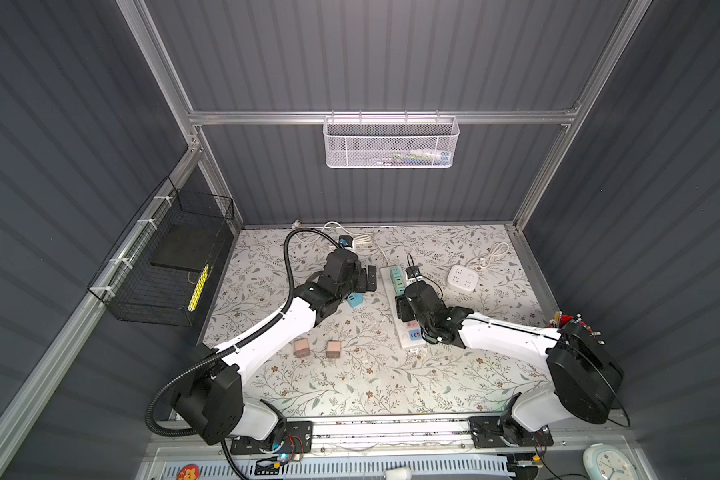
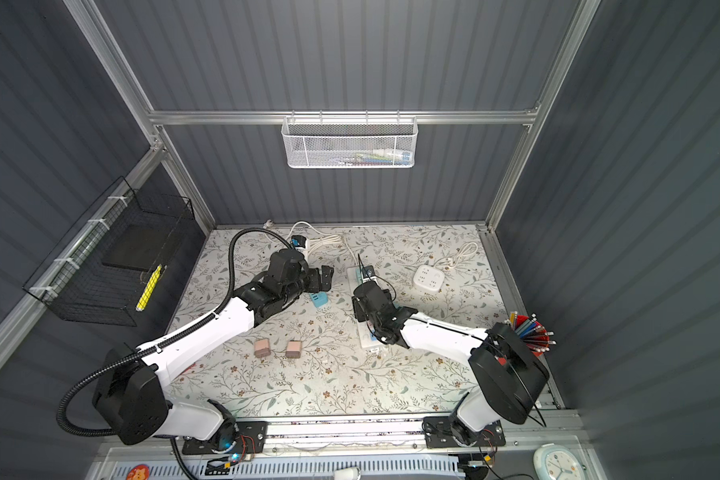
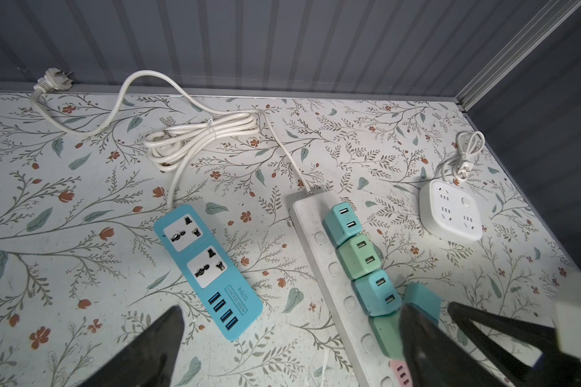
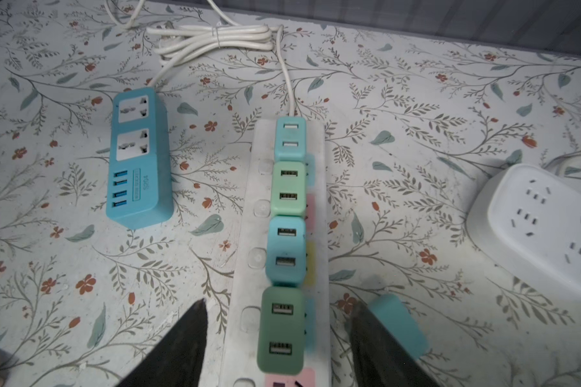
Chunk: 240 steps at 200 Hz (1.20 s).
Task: Insert the plug
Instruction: 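Open the right gripper and lift away while left gripper reaches toward a pink cube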
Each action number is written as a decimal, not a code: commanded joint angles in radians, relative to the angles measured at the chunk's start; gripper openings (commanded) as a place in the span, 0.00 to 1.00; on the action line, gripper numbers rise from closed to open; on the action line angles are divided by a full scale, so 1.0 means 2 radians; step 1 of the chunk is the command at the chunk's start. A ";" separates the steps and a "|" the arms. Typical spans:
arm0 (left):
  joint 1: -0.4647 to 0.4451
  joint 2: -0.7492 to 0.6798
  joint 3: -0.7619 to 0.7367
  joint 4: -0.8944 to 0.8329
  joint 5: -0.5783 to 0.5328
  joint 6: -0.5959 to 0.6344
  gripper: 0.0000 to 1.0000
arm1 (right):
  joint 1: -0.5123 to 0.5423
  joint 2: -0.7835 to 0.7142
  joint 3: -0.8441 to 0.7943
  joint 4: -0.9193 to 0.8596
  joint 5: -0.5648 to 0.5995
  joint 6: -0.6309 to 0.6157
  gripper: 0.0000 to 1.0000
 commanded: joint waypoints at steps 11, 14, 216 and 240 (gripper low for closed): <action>-0.001 -0.013 -0.009 0.006 0.000 0.007 1.00 | -0.016 0.001 -0.003 -0.023 -0.024 -0.006 0.68; 0.000 -0.013 -0.009 0.006 -0.001 0.006 1.00 | -0.017 0.001 -0.003 -0.023 -0.026 -0.006 0.68; 0.000 -0.044 -0.011 -0.246 -0.095 -0.086 0.91 | -0.037 -0.151 -0.053 -0.054 -0.041 0.007 0.73; -0.001 -0.055 -0.048 -0.320 -0.045 -0.097 0.88 | -0.039 -0.175 -0.075 -0.048 -0.055 0.001 0.75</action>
